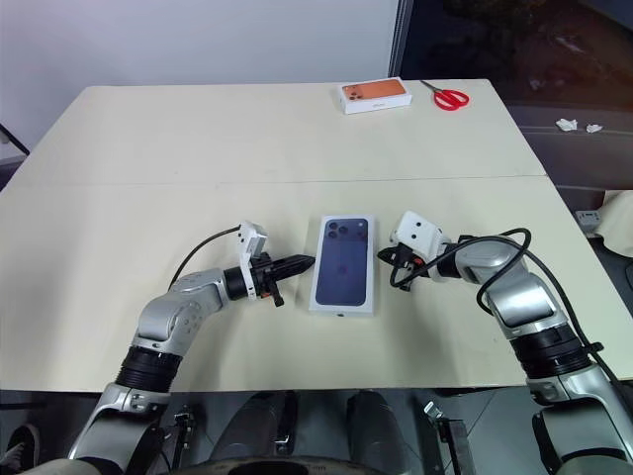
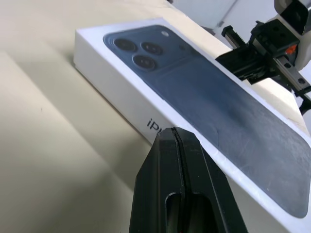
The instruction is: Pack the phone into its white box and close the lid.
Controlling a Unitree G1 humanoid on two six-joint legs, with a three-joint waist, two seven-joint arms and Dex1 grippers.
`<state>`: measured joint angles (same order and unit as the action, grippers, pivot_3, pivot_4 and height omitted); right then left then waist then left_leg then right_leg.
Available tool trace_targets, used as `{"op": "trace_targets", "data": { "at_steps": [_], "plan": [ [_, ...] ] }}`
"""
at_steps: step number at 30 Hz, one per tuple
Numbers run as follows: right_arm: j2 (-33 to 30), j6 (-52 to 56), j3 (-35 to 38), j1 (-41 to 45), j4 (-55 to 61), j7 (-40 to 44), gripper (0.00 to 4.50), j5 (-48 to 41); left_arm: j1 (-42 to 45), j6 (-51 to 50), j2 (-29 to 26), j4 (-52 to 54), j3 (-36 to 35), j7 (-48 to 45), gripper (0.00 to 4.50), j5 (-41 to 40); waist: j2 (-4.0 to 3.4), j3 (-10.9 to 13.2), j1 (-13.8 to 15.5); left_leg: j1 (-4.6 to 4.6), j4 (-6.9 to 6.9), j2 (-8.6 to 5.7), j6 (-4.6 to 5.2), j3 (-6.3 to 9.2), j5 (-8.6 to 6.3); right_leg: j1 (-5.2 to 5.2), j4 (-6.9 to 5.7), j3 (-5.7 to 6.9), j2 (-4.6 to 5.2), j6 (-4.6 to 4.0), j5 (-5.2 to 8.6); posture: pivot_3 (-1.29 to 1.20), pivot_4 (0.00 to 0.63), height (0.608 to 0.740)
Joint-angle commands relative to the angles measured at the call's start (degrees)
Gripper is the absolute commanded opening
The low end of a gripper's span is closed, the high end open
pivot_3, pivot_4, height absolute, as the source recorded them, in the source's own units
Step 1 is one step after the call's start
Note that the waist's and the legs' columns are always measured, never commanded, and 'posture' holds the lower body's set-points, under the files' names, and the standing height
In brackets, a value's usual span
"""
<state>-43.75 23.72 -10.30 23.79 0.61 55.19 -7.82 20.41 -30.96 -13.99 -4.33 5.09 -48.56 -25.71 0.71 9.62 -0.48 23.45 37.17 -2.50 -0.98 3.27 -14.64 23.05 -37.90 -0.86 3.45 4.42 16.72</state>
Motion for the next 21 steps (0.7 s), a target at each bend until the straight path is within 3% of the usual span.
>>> {"op": "trace_targets", "data": {
  "at_steps": [1, 11, 17, 21],
  "plan": [
    [-0.4, -0.8, 1.5, 1.5, 0.2, 0.4, 0.06, 0.2, 0.5, 0.2, 0.1, 2.0, -0.6, -0.3, 0.0, -1.2, 0.0, 0.0, 0.0, 0.0, 0.0, 0.0, 0.0, 0.0, 0.0, 0.0, 0.0, 0.0, 0.0, 0.0, 0.0, 0.0, 0.15, 0.74],
    [-2.4, 1.3, 5.0, 4.6, 0.8, 3.2, 0.06, -2.6, 0.0, -0.1, 0.2, 2.5, -0.5, 0.0, 0.0, -1.5, 0.0, 0.0, -0.1, 0.0, 0.0, 0.01, 0.0, 0.0, 0.0, 0.0, -0.01, 0.0, -0.01, 0.0, 0.0, 0.0, 0.15, 0.74],
    [4.6, 3.8, 7.7, 8.0, 1.0, -1.3, 0.06, -6.4, 0.3, -0.4, 0.4, 2.6, -1.0, 0.3, 0.0, -2.0, 0.0, 0.0, -0.1, -0.01, 0.0, 0.02, -0.01, 0.0, 0.01, 0.01, -0.03, -0.01, -0.02, 0.0, 0.0, 0.0, 0.15, 0.74],
    [7.2, 1.0, 4.3, 6.2, -1.4, -2.9, 0.06, -2.7, 0.0, -0.2, -0.1, 2.7, -1.0, 0.2, 0.0, -1.7, 0.01, 0.0, 0.1, 0.0, 0.01, -0.01, -0.01, 0.01, 0.01, 0.01, -0.03, 0.0, 0.01, 0.0, 0.0, 0.0, 0.15, 0.74]
  ]
}}
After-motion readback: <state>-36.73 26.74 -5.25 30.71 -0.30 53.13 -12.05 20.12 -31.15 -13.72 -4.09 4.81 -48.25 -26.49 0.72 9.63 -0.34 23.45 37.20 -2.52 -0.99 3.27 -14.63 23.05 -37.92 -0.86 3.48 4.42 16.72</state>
